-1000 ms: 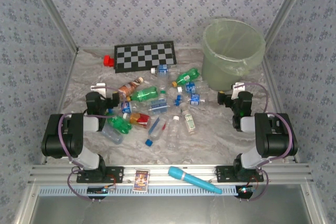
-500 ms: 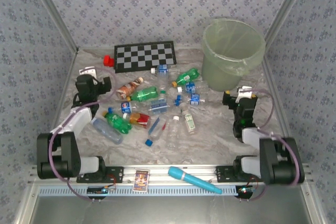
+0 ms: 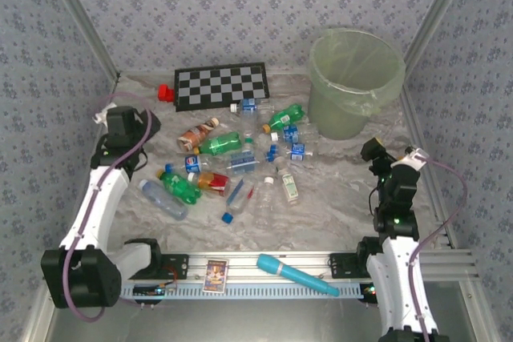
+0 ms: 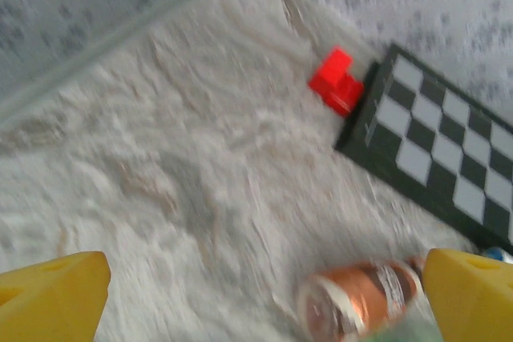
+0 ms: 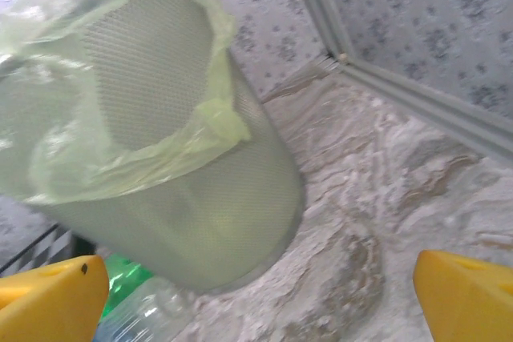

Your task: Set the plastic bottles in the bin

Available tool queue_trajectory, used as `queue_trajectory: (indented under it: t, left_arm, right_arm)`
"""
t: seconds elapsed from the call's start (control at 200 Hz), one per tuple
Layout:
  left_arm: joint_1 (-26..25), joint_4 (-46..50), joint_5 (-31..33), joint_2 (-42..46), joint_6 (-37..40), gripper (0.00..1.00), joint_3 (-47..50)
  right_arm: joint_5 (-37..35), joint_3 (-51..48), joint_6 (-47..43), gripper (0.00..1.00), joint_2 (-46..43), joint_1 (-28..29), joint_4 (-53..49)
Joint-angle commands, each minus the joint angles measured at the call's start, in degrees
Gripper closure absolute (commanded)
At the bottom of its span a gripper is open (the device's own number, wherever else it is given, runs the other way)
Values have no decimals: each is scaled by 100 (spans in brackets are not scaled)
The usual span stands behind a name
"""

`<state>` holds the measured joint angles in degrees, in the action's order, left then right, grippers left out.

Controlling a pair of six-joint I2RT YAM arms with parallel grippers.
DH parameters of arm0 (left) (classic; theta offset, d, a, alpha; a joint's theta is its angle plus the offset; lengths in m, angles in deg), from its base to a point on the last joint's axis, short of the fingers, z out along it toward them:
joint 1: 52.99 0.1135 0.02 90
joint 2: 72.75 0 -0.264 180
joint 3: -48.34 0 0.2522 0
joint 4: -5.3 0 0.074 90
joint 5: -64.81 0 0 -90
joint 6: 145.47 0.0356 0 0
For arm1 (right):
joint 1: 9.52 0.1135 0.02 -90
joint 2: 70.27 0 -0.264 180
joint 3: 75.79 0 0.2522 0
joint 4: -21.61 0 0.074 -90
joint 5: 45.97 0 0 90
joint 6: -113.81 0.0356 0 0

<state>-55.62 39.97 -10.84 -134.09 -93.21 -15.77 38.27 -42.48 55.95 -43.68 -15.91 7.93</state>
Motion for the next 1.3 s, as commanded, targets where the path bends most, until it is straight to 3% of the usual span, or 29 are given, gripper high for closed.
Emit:
queue_trajectory:
  t: [0.0,0.12,0.225,0.415,0.495,0.79,1.085,1.294]
  left_arm:
    - [-748,168,-11,384,-474,0,387]
    - [-1871,-3,457,576,-496,0,675]
    - [-2723,210,994,509,-549,0,696]
    - [-3712,848,1616,345,-785,0,598]
    - [-3985,762,1659,433,-755,0,727]
    - [-4118,1543,2099,507,-971,0,703]
    - [-4122,1150,1644,987,-293,0,1002]
    - [-4116,1041,1578,1475,-219,0,1098]
  right_arm:
    - [707,330,136,1,39,46,-753]
    - [1127,677,69,1,468,390,-1080]
    - [940,1033,-375,1,857,1186,-1371]
    - [-740,1642,-1143,1,1642,3299,-1882]
    - [-1020,1936,-1212,1,2166,3853,-2193]
    - [-1162,2611,-875,3,3719,5086,-3082]
    - [-587,2519,-499,19,4266,5338,-2762]
    - [-470,2773,-446,20,4960,5329,-2890]
